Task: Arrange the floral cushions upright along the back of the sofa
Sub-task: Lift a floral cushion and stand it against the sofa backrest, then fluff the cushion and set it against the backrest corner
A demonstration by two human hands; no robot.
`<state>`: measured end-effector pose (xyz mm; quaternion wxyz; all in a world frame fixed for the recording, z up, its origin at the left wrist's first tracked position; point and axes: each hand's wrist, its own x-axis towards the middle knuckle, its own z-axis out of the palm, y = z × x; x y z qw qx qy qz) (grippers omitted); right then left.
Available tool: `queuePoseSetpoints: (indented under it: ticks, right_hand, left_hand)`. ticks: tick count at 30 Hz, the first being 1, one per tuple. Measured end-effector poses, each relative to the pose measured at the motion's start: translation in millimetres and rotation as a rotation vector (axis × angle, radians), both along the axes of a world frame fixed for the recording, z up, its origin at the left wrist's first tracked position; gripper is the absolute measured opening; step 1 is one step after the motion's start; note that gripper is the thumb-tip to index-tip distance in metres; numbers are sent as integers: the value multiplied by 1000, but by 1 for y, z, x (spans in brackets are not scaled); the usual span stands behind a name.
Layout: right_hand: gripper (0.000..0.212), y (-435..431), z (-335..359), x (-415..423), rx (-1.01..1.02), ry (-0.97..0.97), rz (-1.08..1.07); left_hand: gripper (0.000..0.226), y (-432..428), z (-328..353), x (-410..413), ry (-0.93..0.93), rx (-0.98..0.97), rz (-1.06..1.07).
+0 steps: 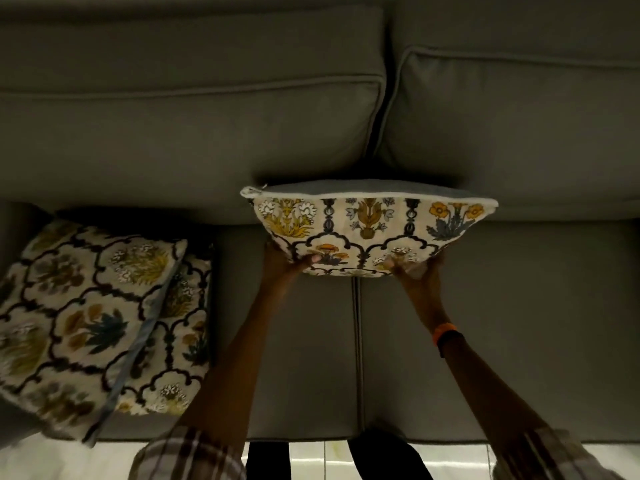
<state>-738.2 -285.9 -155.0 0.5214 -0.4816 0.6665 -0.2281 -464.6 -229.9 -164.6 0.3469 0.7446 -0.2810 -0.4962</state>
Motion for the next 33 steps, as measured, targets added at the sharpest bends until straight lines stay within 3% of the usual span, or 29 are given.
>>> queuePoseSetpoints:
  ticks: [2, 5, 8, 10, 13, 18, 23, 26, 29, 33]
  right_hand:
    - [148, 34, 6, 21, 131, 236, 66]
    - [135, 77, 20, 69, 224, 440, 312]
    - [119, 114, 27, 139, 172, 317, 454]
    - [110, 139, 32, 198, 187, 243, 520]
    - [98, 173, 38, 285, 195, 137, 563]
    - [108, 215, 11, 416, 277, -97, 446]
    - [135, 236, -20, 469, 296, -236, 222]
    - [118, 230, -22, 476, 326, -228, 117]
    - [111, 211, -20, 478, 355, -264, 19]
    - [95, 194, -8, 465, 191, -368, -2]
  left_hand:
    - [120, 20, 11, 6, -96, -3, 20]
    - [125, 58, 22, 31, -392, 104, -112]
    - [93, 105, 33, 85, -695, 53, -188]
    - [76, 133, 44, 140, -776, 10, -156]
    - [76, 169, 53, 231, -860, 61, -30]
    - [80, 223, 34, 384, -692, 207, 247]
    - [94, 249, 3, 465, -443, 413, 127]
    - [106, 239, 1, 485, -284, 353, 308]
    - [88, 235, 2, 488, -203, 302, 434]
    - [51, 238, 18, 477, -68, 133, 509]
